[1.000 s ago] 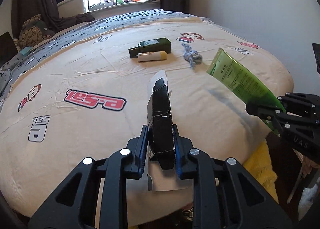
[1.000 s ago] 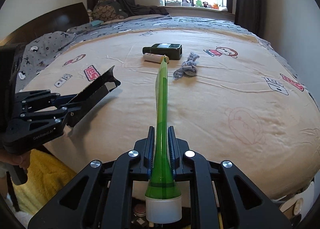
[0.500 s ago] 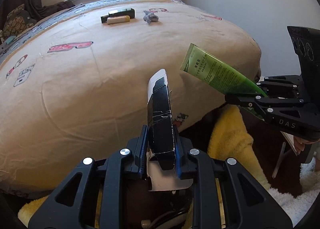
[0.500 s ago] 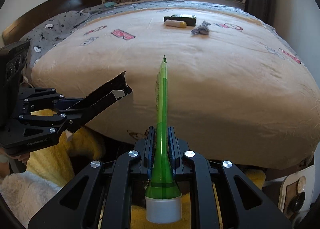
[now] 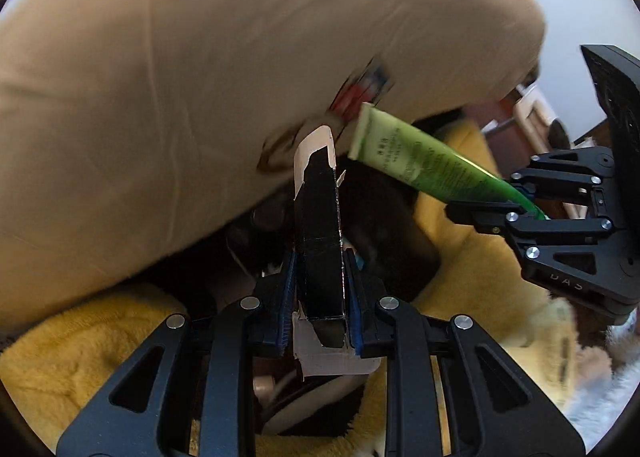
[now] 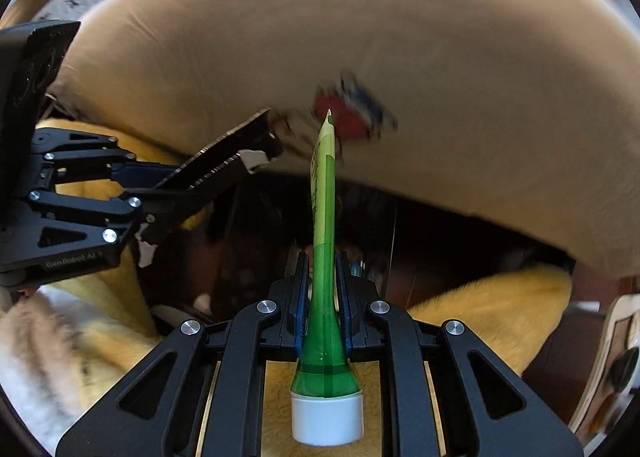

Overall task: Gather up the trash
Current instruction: 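Carry the black box and green tube down toward the bin, then open both tools over the bin to drop the box and tube, then grasp the grey knotted cloth with the right tool while the left tool grasps the yellow-capped bottle, then lower the cloth and yellow-capped bottle below the bed edge into the bin, then open both tools to release the cloth and bottle into the bin, then grasp the dark green bottle with the right tool, then lift the dark green bottle and lower it below the bed edge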

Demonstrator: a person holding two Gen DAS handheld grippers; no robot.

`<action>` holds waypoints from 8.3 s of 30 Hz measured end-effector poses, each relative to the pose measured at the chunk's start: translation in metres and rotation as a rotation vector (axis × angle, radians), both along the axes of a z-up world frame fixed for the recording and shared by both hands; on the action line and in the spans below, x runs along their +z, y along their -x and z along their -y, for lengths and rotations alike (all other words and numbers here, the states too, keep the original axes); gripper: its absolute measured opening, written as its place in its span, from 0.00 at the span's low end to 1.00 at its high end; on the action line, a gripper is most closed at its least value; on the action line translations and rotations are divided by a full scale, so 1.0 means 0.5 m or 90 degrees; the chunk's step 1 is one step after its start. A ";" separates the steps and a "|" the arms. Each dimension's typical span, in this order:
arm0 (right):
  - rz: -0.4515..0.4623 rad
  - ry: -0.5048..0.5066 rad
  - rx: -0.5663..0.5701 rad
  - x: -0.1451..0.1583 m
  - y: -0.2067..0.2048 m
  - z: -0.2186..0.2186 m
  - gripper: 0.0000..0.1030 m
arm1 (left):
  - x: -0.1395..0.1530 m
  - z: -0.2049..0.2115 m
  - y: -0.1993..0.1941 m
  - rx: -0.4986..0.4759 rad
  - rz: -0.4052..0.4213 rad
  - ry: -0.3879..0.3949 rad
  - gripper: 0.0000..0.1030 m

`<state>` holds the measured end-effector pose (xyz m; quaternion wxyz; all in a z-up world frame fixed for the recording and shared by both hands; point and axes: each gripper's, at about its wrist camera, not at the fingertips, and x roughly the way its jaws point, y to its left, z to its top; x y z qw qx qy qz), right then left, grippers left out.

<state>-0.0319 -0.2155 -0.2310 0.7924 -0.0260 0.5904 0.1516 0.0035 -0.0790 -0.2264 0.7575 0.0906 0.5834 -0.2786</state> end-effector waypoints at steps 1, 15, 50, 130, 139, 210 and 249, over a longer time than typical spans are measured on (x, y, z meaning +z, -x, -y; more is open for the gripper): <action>-0.011 0.001 -0.004 -0.015 -0.003 0.001 0.14 | -0.017 0.000 -0.003 0.000 -0.011 -0.005 0.21; -0.070 0.013 -0.038 -0.120 -0.035 -0.006 0.18 | -0.132 -0.012 -0.019 0.030 -0.083 -0.029 0.30; 0.306 0.006 -0.176 0.324 -0.292 0.112 0.93 | 0.305 -0.055 -0.197 0.140 0.310 0.016 0.90; 0.264 -0.034 -0.038 0.281 -0.050 0.081 0.26 | 0.236 -0.022 -0.046 0.063 0.259 0.072 0.63; 0.112 -0.032 -0.016 0.129 -0.014 0.044 0.26 | 0.082 0.010 0.000 0.015 0.141 0.024 0.63; 0.294 -0.044 -0.168 0.333 -0.588 0.010 0.97 | 0.307 -0.085 -0.372 0.123 0.290 0.008 0.91; 0.286 -0.029 -0.175 0.381 -0.754 0.025 0.86 | 0.331 -0.086 -0.477 0.134 0.294 0.024 0.91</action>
